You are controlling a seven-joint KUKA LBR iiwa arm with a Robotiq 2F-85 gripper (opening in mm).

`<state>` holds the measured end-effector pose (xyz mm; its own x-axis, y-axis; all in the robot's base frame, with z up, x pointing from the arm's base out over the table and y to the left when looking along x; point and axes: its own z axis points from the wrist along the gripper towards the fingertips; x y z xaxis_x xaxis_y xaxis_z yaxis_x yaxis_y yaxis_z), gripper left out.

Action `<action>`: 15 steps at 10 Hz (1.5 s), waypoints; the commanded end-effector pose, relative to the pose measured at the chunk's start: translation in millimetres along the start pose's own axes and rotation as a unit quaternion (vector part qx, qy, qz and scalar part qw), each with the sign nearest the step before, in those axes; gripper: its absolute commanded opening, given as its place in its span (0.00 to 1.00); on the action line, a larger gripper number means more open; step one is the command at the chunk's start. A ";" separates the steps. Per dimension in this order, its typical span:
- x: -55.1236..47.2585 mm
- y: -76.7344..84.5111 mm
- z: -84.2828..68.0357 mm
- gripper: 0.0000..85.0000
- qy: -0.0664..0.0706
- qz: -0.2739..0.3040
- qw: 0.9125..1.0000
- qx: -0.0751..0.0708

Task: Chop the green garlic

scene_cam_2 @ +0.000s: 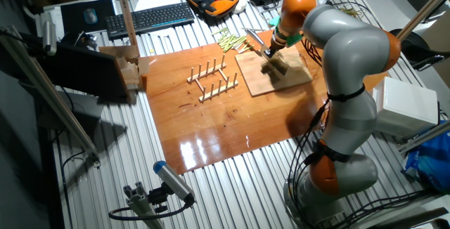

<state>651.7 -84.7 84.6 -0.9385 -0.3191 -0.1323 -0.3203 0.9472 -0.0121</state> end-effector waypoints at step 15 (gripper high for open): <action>-13.0 -2.8 -5.8 0.00 0.001 0.002 1.000 -0.001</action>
<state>663.7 -83.2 91.8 -0.9394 -0.3170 -0.1309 -0.3185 0.9479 -0.0097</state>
